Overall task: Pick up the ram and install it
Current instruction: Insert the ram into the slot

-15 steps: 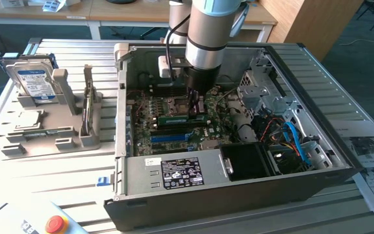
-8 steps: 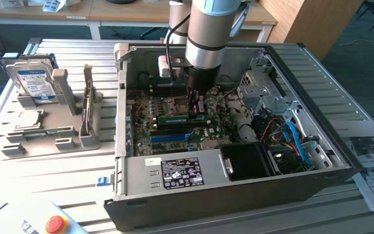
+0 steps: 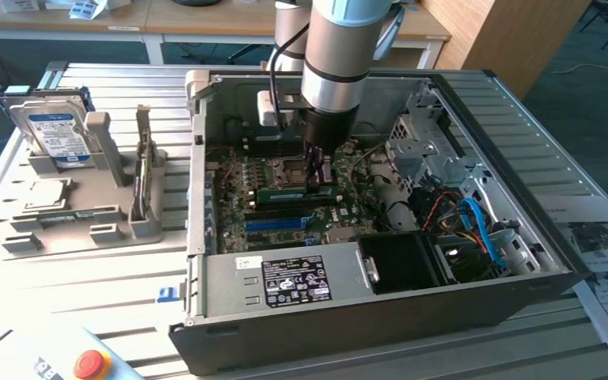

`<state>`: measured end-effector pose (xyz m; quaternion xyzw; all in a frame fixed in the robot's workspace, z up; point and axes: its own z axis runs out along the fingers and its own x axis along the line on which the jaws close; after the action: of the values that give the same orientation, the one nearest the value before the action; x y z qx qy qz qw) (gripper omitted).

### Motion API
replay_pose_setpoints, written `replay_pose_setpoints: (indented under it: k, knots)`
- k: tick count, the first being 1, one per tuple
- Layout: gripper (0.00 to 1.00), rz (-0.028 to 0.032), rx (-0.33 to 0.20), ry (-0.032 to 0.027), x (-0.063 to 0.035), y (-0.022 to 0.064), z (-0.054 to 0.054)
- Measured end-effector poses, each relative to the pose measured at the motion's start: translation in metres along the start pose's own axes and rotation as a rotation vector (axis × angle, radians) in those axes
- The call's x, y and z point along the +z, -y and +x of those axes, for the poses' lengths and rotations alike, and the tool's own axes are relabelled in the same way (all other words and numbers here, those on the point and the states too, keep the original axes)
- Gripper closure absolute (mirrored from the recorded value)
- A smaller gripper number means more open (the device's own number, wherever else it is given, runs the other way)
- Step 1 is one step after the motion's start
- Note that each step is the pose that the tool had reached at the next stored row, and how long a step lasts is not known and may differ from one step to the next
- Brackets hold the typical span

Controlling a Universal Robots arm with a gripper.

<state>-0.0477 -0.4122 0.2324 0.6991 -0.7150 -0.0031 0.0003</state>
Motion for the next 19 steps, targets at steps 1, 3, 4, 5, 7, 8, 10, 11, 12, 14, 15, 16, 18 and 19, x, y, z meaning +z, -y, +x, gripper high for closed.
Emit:
replay_pose_setpoints:
  k: [1, 3, 4, 5, 7, 8, 10, 11, 12, 14, 15, 16, 18, 19]
  knots:
    - [0.88, 0.0, 0.0, 0.0, 0.0, 0.0, 0.0]
    - [0.88, 0.0, 0.0, 0.0001, 0.0, 0.0, 0.0]
    - [0.88, 0.0, 0.0, 0.0001, 0.0002, 0.0, 0.0]
    - [0.88, 0.0003, 0.0, 0.0005, 0.0011, 0.0, 0.0]
    - [0.88, 0.0, 0.0, 0.0, 0.0016, 0.0, 0.0]
    - [0.88, 0.0001, 0.0, 0.0001, 0.0017, 0.0, 0.0]
    - [0.88, 0.0, 0.0, 0.0, 0.0016, 0.0, 0.0]
    - [0.88, 0.0, 0.0, 0.0, 0.0016, 0.0, 0.0]
    - [0.88, 0.0001, 0.0, 0.0001, 0.0019, 0.0, 0.0]
    - [0.88, 0.0001, 0.0, 0.0001, 0.0023, 0.0, 0.0]
    - [0.88, 0.0, 0.0, 0.0001, 0.0023, 0.0, 0.0]
    - [0.88, 0.0, 0.0, 0.0, 0.0023, 0.0, 0.0]
    - [0.88, 0.0, 0.0, 0.0, 0.0023, 0.0, 0.0]
    - [0.88, 0.0, 0.0, 0.0, 0.0024, 0.0, 0.0]
